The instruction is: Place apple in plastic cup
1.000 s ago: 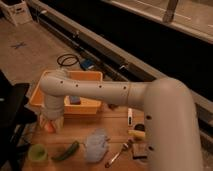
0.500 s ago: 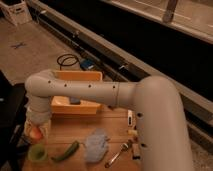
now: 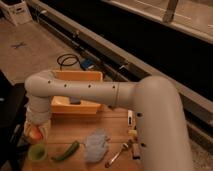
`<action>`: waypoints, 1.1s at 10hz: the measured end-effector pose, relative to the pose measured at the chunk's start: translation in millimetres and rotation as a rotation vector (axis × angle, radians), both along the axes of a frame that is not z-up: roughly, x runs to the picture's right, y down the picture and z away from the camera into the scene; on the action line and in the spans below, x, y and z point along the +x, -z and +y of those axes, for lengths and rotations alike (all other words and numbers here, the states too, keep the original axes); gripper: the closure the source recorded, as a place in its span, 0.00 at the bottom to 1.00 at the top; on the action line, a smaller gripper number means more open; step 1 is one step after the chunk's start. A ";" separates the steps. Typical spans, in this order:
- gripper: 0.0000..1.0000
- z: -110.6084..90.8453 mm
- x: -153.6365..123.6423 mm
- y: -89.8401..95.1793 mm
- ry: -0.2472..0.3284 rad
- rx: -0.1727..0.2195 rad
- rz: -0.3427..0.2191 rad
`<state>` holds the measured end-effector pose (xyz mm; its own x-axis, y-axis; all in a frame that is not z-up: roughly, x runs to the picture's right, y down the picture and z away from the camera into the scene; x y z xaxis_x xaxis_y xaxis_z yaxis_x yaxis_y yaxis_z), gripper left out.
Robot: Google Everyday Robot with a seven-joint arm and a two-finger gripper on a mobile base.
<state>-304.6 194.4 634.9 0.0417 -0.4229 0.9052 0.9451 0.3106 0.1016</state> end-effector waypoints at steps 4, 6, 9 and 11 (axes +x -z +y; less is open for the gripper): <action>1.00 23.6 -23.8 2.2 0.065 -0.004 -0.018; 1.00 39.8 -26.9 -4.1 0.070 -0.027 -0.034; 0.90 63.0 -29.2 -14.3 0.062 -0.078 -0.050; 0.73 75.1 -26.9 -21.9 0.051 -0.117 -0.054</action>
<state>-331.5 269.5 656.8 -0.0270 -0.3144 0.9489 0.9541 0.2752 0.1183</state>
